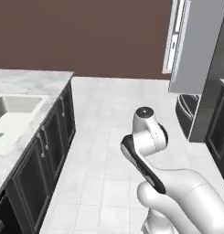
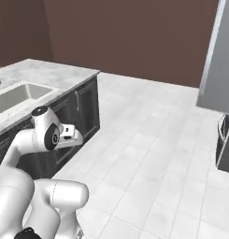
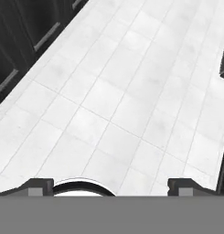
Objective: Pick the banana and tangerine from the fridge and place them on the plate next to the blender to make a fruit smoothie.
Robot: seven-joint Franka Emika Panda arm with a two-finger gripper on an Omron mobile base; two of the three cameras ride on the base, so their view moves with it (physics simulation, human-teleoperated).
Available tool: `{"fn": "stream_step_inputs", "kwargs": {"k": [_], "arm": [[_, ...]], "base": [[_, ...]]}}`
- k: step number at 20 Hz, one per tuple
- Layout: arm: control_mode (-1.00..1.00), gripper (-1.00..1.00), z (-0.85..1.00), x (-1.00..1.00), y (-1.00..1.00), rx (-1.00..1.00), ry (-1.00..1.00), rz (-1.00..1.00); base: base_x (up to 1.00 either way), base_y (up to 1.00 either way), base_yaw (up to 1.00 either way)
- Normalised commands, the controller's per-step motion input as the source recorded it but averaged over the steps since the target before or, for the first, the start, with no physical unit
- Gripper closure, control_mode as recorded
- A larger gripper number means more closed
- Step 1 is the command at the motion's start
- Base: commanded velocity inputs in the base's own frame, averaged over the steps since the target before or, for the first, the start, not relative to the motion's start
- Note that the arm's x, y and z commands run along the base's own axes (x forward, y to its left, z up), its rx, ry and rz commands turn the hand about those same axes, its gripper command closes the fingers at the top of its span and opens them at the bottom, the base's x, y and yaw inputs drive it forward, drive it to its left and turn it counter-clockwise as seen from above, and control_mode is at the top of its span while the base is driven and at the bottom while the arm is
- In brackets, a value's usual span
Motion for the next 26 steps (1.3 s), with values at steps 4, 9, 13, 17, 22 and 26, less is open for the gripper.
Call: {"fn": "stream_step_inputs", "kwargs": {"k": [4, 9, 13, 17, 22, 26], "arm": [[1.00, -1.00, 0.00, 0.00, 0.00, 0.00, 0.00, 0.00], [1.00, -1.00, 0.00, 0.00, 0.00, 0.00, 0.00, 0.00], [1.00, -1.00, 0.00, 0.00, 0.00, 0.00, 0.00, 0.00], [1.00, -1.00, 0.00, 0.00, 0.00, 0.00, 0.00, 0.00], [1.00, -1.00, 0.00, 0.00, 0.00, 0.00, 0.00, 0.00], [1.00, -1.00, 0.00, 0.00, 0.00, 0.00, 0.00, 0.00]], "base": [[0.98, 0.00, -0.64], [1.00, 0.00, -0.46], [1.00, 0.04, -0.23], [1.00, 0.29, -0.28], [1.00, 0.51, -0.36], [1.00, 0.63, -0.40]]}}
